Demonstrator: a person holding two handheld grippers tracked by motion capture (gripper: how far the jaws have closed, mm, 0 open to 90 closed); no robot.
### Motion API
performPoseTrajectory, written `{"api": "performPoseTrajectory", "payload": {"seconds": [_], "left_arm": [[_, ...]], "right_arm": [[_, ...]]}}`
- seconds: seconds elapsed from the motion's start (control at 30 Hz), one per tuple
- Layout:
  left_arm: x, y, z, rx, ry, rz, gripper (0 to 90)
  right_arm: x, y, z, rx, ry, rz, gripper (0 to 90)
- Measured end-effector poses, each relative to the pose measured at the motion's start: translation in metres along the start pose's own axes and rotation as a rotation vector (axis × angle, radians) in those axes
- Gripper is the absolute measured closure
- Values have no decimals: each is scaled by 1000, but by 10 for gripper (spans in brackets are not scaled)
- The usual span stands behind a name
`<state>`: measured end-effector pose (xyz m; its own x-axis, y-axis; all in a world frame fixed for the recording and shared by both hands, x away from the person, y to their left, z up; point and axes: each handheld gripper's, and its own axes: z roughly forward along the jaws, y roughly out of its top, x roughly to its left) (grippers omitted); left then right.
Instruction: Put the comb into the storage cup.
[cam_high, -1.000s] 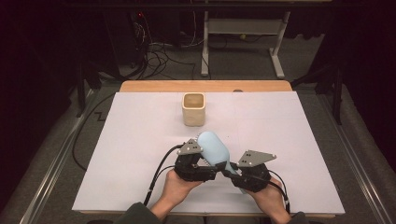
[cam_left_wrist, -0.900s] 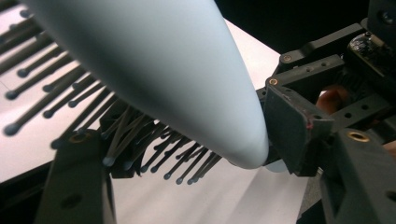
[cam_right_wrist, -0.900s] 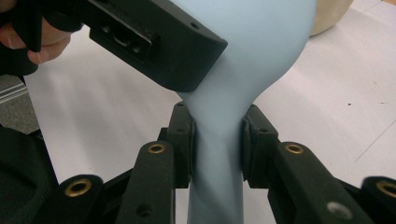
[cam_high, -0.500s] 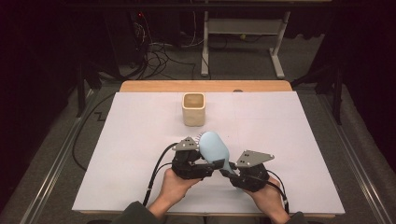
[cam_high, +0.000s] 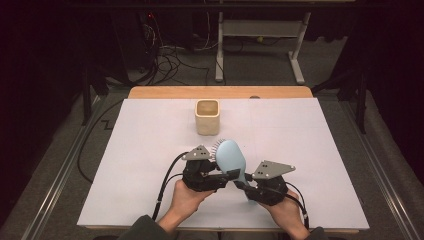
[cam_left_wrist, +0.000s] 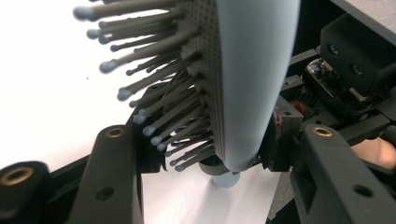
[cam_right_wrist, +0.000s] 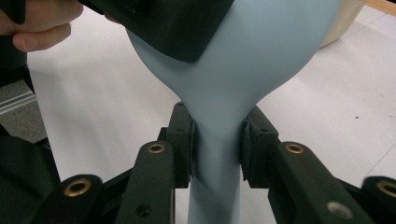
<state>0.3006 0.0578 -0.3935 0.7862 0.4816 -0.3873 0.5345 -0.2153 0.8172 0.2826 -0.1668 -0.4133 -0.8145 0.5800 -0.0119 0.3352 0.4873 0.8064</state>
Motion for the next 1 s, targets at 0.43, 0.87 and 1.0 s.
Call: {"api": "performPoseTrajectory", "payload": {"seconds": [0.43,0.87,1.0], "left_arm": [[-2,3,-8,-11,23,26,527],[6,5,-25,-46,67,26,526],[8,6,-30,-58,77,22,526]], "right_arm": [[-2,-1,-1,-27,39,29,616],[-6,-5,-4,-59,44,38,457],[-8,-7,-5,-77,32,35,427]]}}
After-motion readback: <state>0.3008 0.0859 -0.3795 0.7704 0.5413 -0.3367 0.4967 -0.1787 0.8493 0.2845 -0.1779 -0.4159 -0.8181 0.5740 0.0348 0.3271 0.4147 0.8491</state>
